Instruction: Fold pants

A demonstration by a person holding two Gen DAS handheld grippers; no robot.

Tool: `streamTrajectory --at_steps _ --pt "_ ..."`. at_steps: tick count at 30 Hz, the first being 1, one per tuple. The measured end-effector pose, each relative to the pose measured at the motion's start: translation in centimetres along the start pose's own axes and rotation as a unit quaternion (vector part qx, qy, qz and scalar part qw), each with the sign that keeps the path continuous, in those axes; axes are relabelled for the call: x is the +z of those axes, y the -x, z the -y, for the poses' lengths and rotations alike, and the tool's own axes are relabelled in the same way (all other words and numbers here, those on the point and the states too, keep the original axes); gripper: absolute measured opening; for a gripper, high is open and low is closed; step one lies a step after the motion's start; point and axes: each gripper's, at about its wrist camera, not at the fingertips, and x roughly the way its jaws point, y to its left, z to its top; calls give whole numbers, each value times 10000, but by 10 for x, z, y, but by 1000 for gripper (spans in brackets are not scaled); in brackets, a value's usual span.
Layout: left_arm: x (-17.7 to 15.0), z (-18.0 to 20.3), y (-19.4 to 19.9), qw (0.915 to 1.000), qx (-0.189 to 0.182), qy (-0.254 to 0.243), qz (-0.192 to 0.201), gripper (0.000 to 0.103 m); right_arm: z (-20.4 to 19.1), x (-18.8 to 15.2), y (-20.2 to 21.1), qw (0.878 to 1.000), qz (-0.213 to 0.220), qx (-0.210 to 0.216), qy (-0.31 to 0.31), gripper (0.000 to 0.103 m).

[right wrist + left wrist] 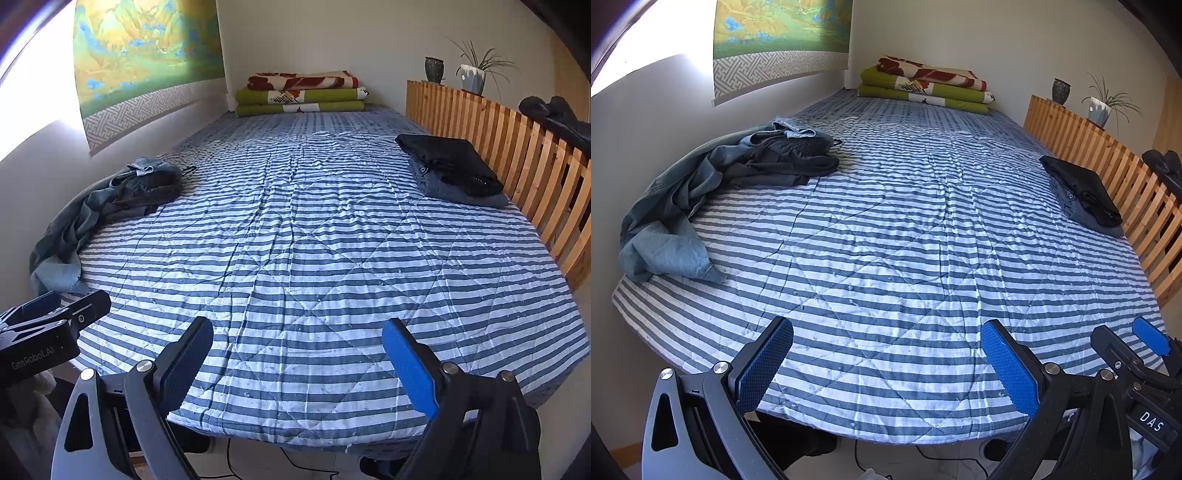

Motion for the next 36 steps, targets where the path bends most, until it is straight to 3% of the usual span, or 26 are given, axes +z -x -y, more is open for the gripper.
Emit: streamTrajectory --at_steps 29,36 --pt "54 -53 -22 9987 159 285 380 103 -58 63 -30 9983 370 191 407 91" --pt "75 -83 -51 9970 220 575 468 103 -75 87 -51 9968 185 670 407 91"
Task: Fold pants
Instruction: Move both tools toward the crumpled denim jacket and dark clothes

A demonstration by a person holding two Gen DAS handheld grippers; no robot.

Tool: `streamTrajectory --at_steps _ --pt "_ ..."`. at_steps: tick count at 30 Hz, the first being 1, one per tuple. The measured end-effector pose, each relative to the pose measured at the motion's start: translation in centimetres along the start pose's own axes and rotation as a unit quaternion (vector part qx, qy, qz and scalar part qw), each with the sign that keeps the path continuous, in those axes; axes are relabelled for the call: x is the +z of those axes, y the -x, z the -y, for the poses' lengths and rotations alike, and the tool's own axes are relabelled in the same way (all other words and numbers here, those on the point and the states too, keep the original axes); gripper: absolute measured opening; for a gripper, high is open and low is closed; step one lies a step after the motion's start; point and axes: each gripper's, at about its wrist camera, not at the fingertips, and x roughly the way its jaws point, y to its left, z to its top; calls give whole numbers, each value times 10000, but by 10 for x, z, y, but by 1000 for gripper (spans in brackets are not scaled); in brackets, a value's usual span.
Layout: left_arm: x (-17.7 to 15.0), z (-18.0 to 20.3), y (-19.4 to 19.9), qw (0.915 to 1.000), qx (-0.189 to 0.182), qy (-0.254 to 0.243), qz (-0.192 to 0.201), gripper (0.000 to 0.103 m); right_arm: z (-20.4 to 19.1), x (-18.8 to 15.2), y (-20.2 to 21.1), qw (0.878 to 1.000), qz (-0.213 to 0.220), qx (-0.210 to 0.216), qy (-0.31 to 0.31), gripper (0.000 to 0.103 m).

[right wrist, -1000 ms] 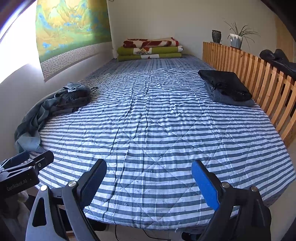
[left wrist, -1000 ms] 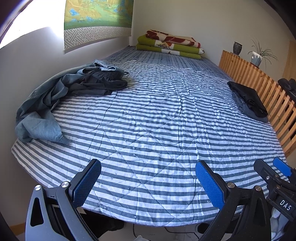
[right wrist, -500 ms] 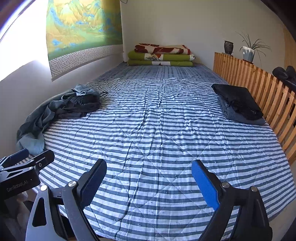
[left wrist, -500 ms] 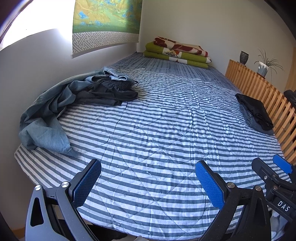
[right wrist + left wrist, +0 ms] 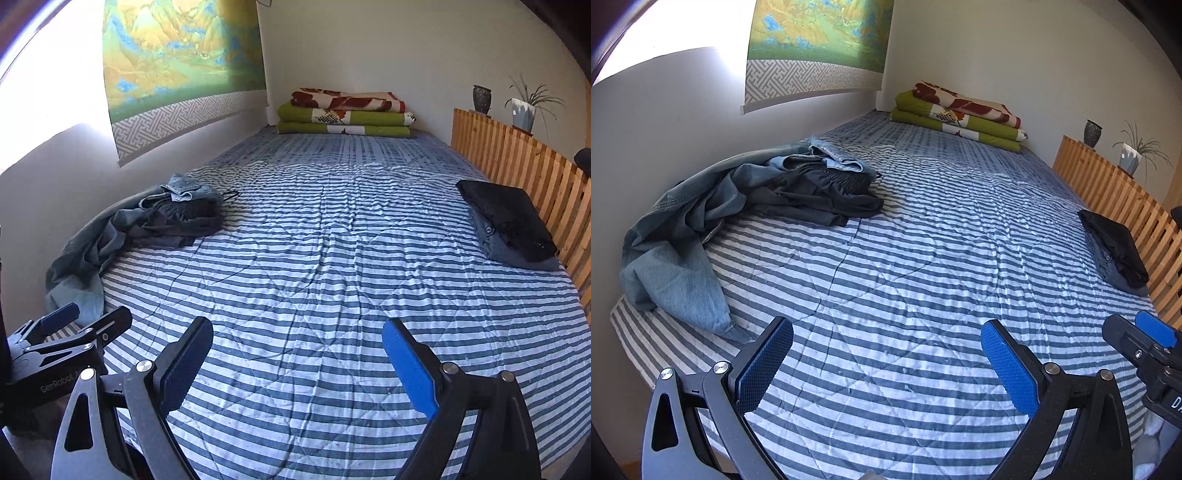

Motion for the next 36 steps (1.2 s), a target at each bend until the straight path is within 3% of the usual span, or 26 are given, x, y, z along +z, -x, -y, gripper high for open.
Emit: streamTrajectory --at_steps 10,12,15,20,29,36 --pt "51 -72 -77 9975 569 388 174 103 -56 65 -66 9981 -236 282 493 91" --pt "60 -93 -89 9957 736 518 228 103 -74 85 -82 9972 -210 318 637 84" --pt "64 -128 -105 9929 844 815 182 103 -97 115 -113 9960 -319 429 709 77" --pt "67 -178 -126 9848 1362 1073 95 103 -134 159 -183 9931 -581 627 804 77" --pt "57 -223 -138 9817 1410 1276 -57 103 -210 199 -295 9905 -839 638 889 77" --pt "50 -247 -141 9780 1447 1491 -172 103 -235 213 -355 9906 -857 116 1060 77"
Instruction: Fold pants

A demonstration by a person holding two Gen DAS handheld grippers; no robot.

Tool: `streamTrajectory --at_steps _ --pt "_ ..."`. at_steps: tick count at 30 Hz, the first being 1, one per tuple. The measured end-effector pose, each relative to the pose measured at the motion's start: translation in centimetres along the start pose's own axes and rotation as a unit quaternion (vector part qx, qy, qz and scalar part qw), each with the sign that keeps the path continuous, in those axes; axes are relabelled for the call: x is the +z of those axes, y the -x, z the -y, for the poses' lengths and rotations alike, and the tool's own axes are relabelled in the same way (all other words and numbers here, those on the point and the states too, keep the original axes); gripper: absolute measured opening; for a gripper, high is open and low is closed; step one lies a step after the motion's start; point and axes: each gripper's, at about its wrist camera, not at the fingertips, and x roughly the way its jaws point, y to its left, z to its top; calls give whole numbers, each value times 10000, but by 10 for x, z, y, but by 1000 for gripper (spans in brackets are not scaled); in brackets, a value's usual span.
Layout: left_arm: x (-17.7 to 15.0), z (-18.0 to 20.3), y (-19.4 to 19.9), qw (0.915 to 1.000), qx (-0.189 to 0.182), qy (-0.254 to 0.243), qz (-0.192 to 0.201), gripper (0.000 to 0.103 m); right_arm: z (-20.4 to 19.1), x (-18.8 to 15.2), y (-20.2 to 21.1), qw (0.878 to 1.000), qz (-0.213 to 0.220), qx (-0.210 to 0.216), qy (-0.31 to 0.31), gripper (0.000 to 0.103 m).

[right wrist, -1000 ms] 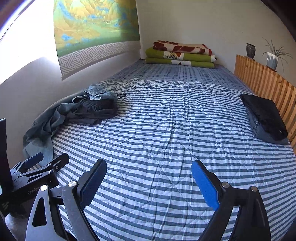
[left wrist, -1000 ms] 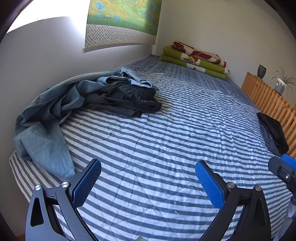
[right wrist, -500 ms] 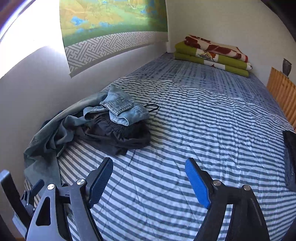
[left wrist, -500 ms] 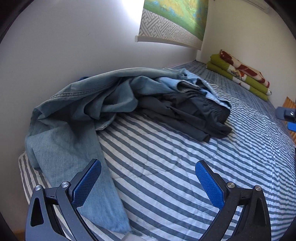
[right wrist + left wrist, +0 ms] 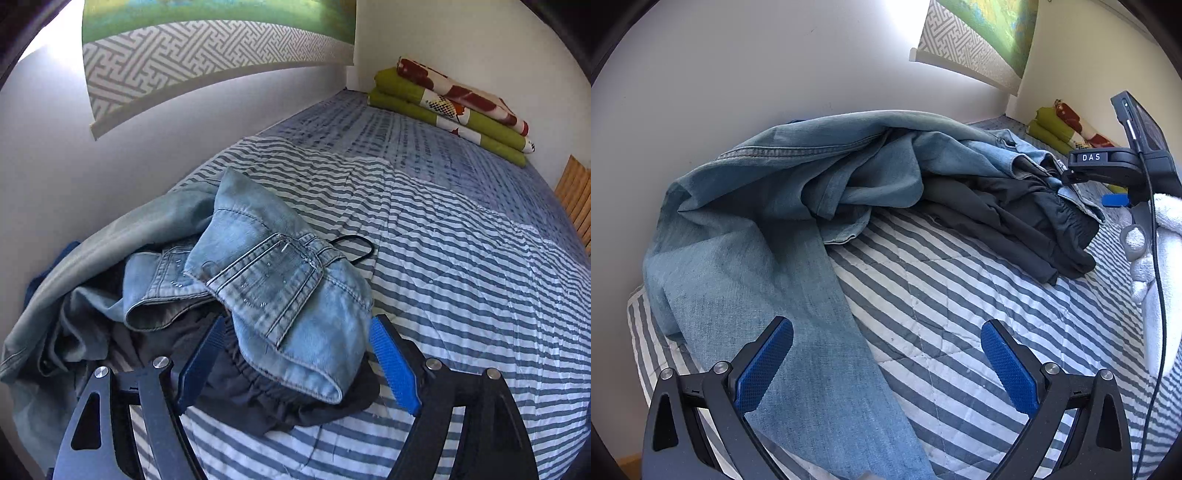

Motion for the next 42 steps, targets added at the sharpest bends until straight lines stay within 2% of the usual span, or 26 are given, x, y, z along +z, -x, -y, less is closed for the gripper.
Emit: streamTrajectory --at_steps 2,4,5,6,8,12,16,18,20,24,27,30,33,36,39,42 --pt "1 -4 -1 10000 -5 60 3 103 4 4 -8 9999 -51 73 -83 75" --pt "1 -4 0 10000 -18 60 3 103 10 7 -9 9992 -141 262 -259 52" --pt "1 -4 0 10000 -38 51 2 103 13 8 -11 9984 -258 357 -353 25" --pt "1 -3 1 10000 -56 35 18 103 17 9 -12 9974 -342 449 -439 12" --pt "0 1 3 10000 -66 -52 53 103 20 10 -6 9980 -271 380 -437 8" --pt "-2 5 9 9998 -22 -172 134 103 26 10 35 9994 184 224 -176 7" --pt "-1 4 18 9996 -130 -102 225 103 48 5 90 9986 501 128 -87 7" --pt "-2 4 27 9992 -238 -65 314 102 61 -6 124 9978 666 51 -28 7" --pt "-4 6 41 9979 -504 -42 410 102 68 -20 158 9964 830 -65 138 7" --pt "-14 19 69 9956 -632 -199 657 102 75 -58 225 9912 1183 -432 418 7" --pt "-24 33 92 9941 -752 -372 683 102 96 -80 272 9894 1329 -516 264 7" --pt "-38 53 117 9908 -768 -834 741 102 116 -103 309 9852 1526 -749 233 7" --pt "-50 74 142 9855 -843 -1277 737 102 141 -128 335 9840 1581 -822 -35 7" --pt "-59 91 167 9801 -982 -1550 756 103 167 -156 359 9778 1749 -1139 -168 7" --pt "-67 105 185 9755 -1091 -1760 738 102 201 -180 382 9751 1748 -1273 -490 7" --pt "-75 121 194 9703 -1330 -1932 598 103 236 -200 403 9661 1891 -1608 -711 7"
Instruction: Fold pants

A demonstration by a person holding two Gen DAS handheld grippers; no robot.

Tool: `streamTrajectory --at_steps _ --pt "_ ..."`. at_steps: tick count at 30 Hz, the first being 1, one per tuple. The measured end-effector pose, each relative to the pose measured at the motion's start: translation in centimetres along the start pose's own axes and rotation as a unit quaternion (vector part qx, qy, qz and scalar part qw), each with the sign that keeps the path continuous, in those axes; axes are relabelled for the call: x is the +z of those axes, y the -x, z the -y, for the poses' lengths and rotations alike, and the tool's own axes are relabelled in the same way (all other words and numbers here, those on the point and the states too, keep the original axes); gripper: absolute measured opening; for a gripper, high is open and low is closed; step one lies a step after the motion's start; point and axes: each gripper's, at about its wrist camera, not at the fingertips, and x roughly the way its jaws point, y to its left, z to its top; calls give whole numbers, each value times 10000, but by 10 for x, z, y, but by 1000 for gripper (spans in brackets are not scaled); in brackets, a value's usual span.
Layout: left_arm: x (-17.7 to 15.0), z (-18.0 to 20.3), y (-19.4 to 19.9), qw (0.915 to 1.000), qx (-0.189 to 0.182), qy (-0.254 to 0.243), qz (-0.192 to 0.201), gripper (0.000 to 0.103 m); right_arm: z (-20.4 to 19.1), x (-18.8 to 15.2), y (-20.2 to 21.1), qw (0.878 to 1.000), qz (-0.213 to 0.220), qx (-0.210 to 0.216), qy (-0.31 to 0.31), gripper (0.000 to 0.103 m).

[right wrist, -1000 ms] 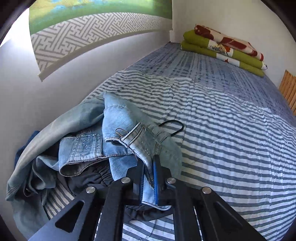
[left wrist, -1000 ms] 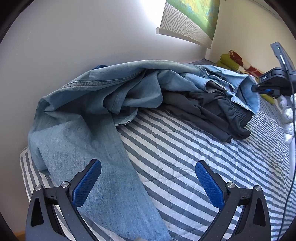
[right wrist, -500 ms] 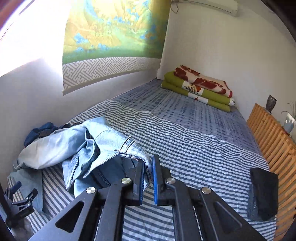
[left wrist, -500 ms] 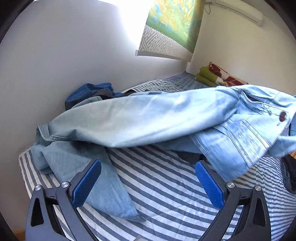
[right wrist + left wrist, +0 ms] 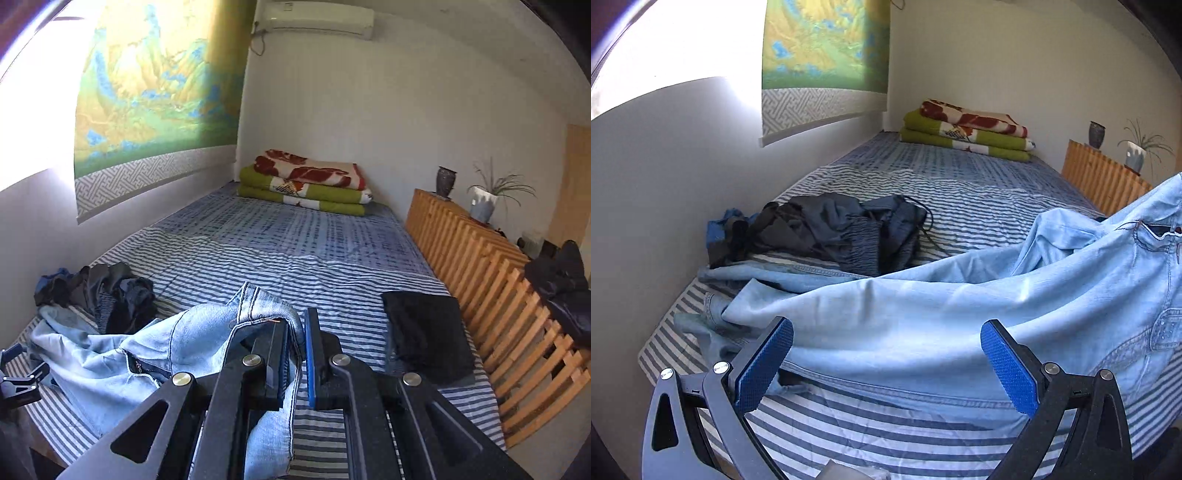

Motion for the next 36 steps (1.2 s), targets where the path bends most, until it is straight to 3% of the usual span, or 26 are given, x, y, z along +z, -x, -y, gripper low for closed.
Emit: streamTrajectory --at_steps 4,7,9,11,14,17,21,25,28,29,30,33,36 --pt "-6 38 3 9993 -270 -172 -173 103 53 -16 -3 9992 -153 -182 -307 7" --pt "-12 53 -4 9981 -425 -306 -335 103 59 -48 -51 9904 -1368 -10 190 15" --pt "-16 62 -9 9969 -461 -473 -432 103 53 -83 -73 9813 -1885 -144 348 30" --pt "-19 68 -19 9953 -512 -582 -583 103 54 -120 -77 9767 -2106 -188 357 37" --pt "-22 74 -42 9911 -653 -709 -917 103 60 -172 -74 9703 -2407 148 -185 57" --pt "-23 75 -70 9875 -603 -775 -1235 102 63 -218 -74 9561 -2800 455 -735 59" --pt "-34 69 -106 9790 -912 -416 -1776 102 49 -265 -80 9367 -3227 716 -1153 59" --pt "-52 69 -121 9757 -807 -470 -1980 102 31 -283 -99 9219 -3558 828 -1287 60" --pt "-60 63 -126 9744 -755 -403 -2078 103 19 -285 -109 9236 -3585 653 -1191 60" --pt "-61 60 -127 9743 -730 -359 -2101 102 14 -282 -108 9265 -3531 648 -1125 58" --pt "-61 59 -127 9743 -714 -330 -2109 102 9 -279 -107 9292 -3487 648 -1043 41" --pt "-60 59 -120 9750 -746 -380 -2058 102 8 -269 -95 9397 -3289 447 -828 8" --pt "-57 76 -104 9756 -808 -690 -1922 97 28 -255 -71 9440 -3017 671 -1153 5"
